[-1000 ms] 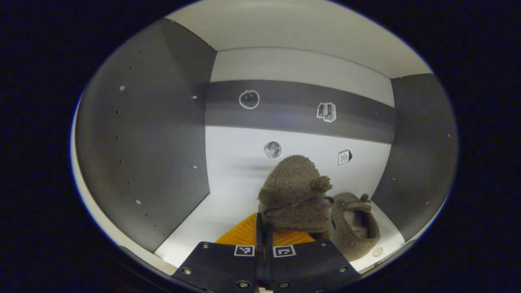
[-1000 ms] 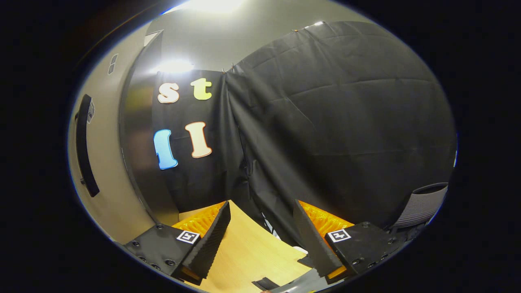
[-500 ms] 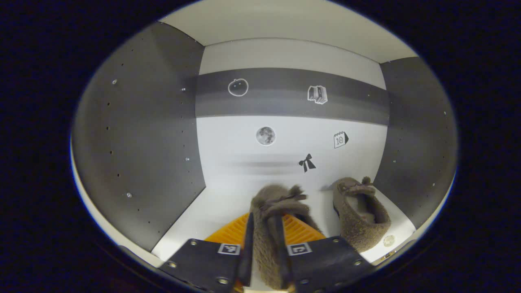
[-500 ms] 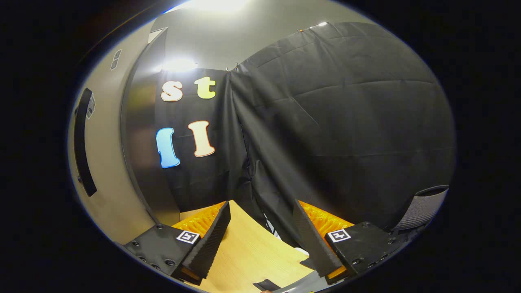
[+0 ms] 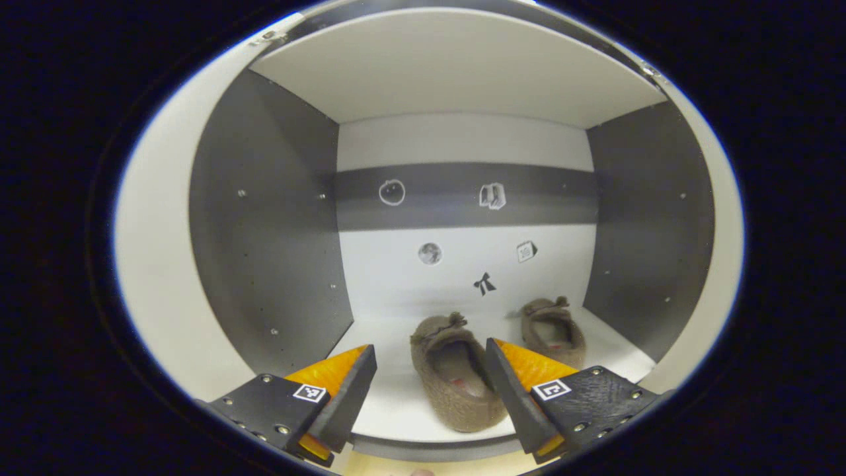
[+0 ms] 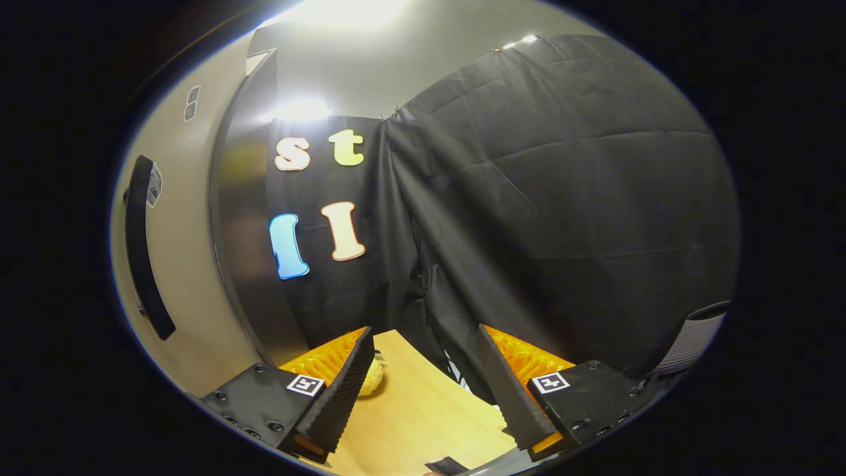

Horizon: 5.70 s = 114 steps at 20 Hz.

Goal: Grab one shoe with the right hand and put it into the shoe cabinet, grab the other shoe with the left hand and put it into the shoe cabinet; then close the right door with the right hand and the left door with the left hand.

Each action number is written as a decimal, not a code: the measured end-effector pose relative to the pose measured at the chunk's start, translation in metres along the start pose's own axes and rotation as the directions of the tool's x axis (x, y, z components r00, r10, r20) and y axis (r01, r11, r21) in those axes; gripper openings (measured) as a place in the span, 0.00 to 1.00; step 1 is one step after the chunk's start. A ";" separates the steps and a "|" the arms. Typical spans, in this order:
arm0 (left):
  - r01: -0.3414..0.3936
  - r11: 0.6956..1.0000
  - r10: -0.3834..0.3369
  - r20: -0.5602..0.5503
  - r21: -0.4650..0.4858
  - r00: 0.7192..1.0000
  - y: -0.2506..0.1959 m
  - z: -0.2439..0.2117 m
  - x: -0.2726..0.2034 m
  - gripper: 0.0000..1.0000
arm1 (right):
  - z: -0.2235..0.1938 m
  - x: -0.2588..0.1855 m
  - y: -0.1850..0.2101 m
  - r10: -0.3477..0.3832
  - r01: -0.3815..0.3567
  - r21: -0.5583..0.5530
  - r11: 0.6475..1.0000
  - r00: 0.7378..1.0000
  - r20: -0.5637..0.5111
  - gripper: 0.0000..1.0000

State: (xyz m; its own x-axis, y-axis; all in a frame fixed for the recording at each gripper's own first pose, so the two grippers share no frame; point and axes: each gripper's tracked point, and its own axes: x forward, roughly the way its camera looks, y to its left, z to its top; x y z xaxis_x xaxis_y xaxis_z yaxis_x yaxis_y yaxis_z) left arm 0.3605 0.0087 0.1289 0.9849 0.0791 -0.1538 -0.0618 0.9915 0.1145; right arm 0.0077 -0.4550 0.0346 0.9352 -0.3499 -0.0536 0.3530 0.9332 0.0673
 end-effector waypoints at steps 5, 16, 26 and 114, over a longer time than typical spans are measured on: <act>-0.007 1.000 0.008 0.112 -0.007 0.994 0.005 0.022 -0.068 1.00 | 0.020 -0.002 0.013 0.049 -0.049 0.002 0.999 0.999 0.022 0.93; 0.003 1.000 -0.001 0.176 -0.010 0.984 0.014 0.003 -0.186 1.00 | 0.063 -0.027 0.038 0.071 -0.070 -0.010 0.997 0.995 0.073 0.92; 0.100 0.995 -0.101 0.092 0.010 0.991 0.012 -0.075 -0.285 0.96 | 0.089 -0.078 0.065 0.076 -0.074 -0.026 0.997 0.993 0.091 0.98; 0.096 0.995 -0.094 0.212 0.002 0.973 0.280 0.009 -0.241 0.94 | -0.091 -0.200 0.273 0.479 -0.508 -0.080 0.857 0.846 -0.235 0.98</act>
State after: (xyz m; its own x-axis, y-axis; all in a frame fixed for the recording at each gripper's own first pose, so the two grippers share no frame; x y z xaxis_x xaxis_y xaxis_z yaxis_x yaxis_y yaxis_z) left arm 0.1077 0.2660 0.2073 0.9981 -0.0382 0.0474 0.0332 0.9943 0.1008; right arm -0.0853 -0.1231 -0.0274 0.9539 0.1706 -0.2468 -0.1748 0.9846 0.0050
